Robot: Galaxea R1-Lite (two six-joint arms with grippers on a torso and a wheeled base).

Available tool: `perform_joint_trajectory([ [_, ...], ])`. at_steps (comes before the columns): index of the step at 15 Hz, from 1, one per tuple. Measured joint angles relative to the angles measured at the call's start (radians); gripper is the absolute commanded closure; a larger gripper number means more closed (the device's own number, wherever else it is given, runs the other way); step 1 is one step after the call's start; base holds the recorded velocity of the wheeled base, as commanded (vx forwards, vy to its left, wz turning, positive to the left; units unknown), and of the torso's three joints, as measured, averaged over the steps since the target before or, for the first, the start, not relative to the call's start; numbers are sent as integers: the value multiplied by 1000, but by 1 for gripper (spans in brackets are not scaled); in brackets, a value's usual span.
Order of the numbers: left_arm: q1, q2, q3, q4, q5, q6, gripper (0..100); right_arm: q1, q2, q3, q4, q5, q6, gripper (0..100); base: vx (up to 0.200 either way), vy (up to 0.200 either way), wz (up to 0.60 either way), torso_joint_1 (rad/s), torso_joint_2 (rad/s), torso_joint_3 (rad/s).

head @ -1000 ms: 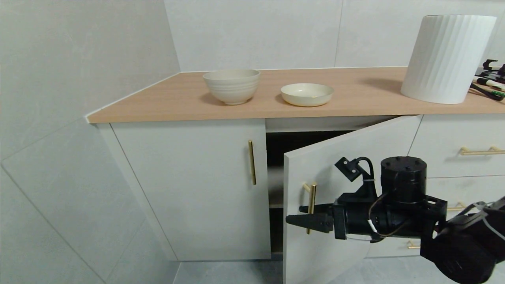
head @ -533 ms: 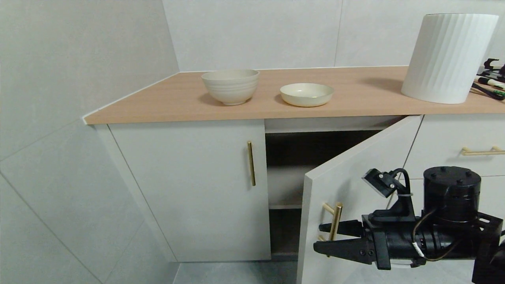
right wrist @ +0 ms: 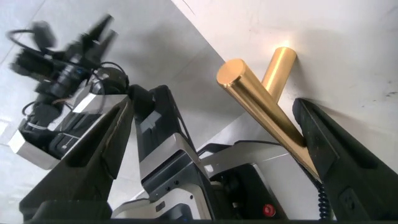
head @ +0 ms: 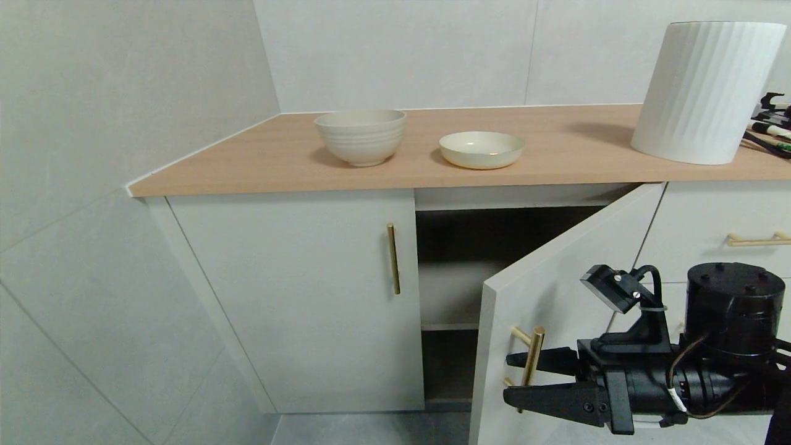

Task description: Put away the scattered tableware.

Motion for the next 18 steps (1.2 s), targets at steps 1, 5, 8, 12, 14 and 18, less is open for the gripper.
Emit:
perform_joint_trajectory([
  [1, -1, 5, -62, 22, -15, -6, 0, 0, -3, 2, 0, 1, 0, 0, 0, 0, 0, 0, 0, 0],
  [5, -26, 154, -403, 209, -172, -38, 0, 8, -10, 9, 0, 1, 0, 0, 0, 0, 0, 0, 0, 0],
  [8, -39, 386, -585, 266, -321, -68, 0, 11, -13, 12, 1, 1, 0, 0, 0, 0, 0, 0, 0, 0],
  [12, -54, 718, -725, 244, -501, -91, 0, 19, -17, 12, 2, 0, -1, 0, 0, 0, 0, 0, 0, 0],
  [14, -100, 831, -745, 144, -531, -117, 0, 21, -20, 16, 2, 0, -1, 0, 0, 0, 0, 0, 0, 0],
  [18, -252, 1220, -729, -222, -568, -222, 0, 22, -20, 19, 1, 0, -1, 0, 0, 0, 0, 0, 0, 0],
])
